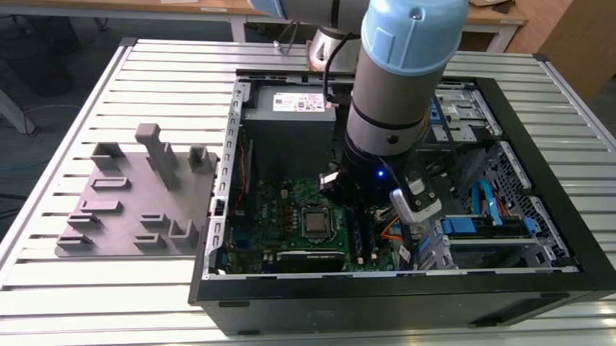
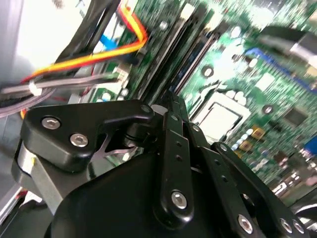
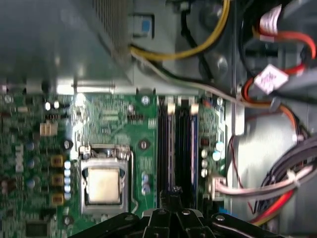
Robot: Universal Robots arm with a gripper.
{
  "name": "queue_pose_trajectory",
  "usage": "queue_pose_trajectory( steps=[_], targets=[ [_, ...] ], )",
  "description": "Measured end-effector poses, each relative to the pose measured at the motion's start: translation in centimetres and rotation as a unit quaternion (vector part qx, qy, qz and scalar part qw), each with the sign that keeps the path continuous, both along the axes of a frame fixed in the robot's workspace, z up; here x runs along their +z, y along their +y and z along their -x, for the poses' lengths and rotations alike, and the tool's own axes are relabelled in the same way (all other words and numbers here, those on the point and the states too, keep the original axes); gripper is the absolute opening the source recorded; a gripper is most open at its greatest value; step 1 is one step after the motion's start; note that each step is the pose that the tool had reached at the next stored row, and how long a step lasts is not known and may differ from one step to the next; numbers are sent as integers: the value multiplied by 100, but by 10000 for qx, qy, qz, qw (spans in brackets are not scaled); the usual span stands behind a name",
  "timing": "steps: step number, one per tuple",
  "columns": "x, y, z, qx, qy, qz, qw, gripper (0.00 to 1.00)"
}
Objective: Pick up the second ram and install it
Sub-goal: 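Press down the second ram until it locks into place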
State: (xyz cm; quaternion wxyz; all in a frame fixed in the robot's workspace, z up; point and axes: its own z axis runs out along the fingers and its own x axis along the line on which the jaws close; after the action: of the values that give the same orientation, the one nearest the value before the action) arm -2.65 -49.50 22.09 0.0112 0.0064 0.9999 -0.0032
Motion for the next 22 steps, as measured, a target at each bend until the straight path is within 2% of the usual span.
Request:
queue_pose_trajectory(
  steps=[2,4,13,15,17,20,22],
  targets=[
    [-6,-60,0,0,2,37,10000,7],
    [-13,-87,1,-1,2,76,10000,7],
    [-38,-91,0,0,2,86,10000,7],
    [-5,-88,-1,0,-3,72,10000,7],
    [60,-89,0,0,2,87,10000,7],
    [101,-45,0,-1,1,86,10000,7],
    [110,23,0,-1,1,85,10000,7]
  ],
)
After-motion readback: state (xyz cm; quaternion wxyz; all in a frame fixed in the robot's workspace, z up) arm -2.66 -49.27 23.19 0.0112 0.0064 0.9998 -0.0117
